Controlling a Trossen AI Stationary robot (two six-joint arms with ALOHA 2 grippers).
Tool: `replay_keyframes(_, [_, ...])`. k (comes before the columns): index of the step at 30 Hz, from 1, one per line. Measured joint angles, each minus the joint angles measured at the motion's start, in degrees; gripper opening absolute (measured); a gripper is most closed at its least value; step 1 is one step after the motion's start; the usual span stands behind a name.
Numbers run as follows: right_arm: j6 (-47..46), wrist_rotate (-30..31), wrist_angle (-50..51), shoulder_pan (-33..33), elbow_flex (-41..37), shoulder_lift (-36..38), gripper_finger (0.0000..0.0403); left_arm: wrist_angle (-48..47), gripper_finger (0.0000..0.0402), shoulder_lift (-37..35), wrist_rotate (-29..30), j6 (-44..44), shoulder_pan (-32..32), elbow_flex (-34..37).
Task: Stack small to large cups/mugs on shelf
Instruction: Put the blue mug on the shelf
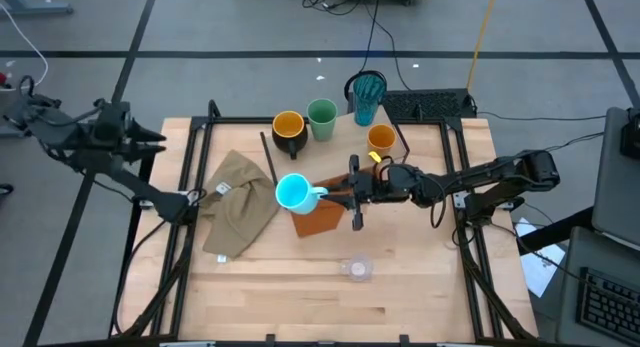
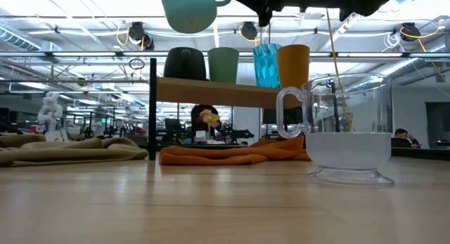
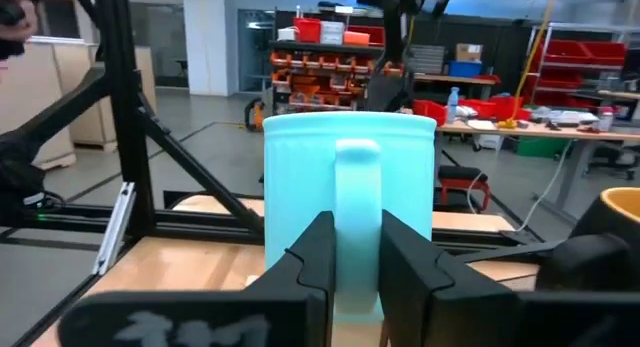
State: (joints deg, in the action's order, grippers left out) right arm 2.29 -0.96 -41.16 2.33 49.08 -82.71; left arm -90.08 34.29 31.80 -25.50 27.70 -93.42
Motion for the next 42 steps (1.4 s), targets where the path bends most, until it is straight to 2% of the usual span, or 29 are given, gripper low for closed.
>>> replay_keyframes(5, [2.11, 5.66, 0.91, 0.06, 0.0, 1.49, 0.0038, 0.07, 0.0108, -6.43, -5.47, 1.83, -8.86, 6.01])
replay_keyframes(10, [6.02, 13.91, 1.25, 0.44, 0.0, 2.42, 0.0038, 0.3, 0.0098, -6.99, -15.31, 6.71, -20.41, 9.26])
replay_keyframes(20, [18.95, 40.18, -1.41, 5.41, 0.0, 2.38, 0.0038, 1.25, 0.0097, -8.48, -34.98, 19.14, -44.27, 9.98])
replay_keyframes(29, [23.06, 56.58, -3.74, 8.93, 0.0, 2.33, 0.0038, 1.1, 0.0097, -11.07, -46.17, 29.32, -60.42, 9.97])
replay_keyframes(34, [23.34, 59.31, -9.76, 9.44, -0.19, 1.13, 0.0038, 0.09, 0.0097, -11.27, -49.38, 32.53, -65.8, 9.46])
replay_keyframes(40, [28.51, 59.72, -33.24, 9.42, -6.44, -2.21, 0.0038, 0.07, 0.0097, -11.27, -53.84, 34.72, -69.1, 9.46])
replay_keyframes(42, [29.29, 59.51, -37.66, 9.42, -7.86, -2.86, 0.0038, 0.07, 0.0097, -11.27, -54.04, 34.8, -69.55, 9.46])
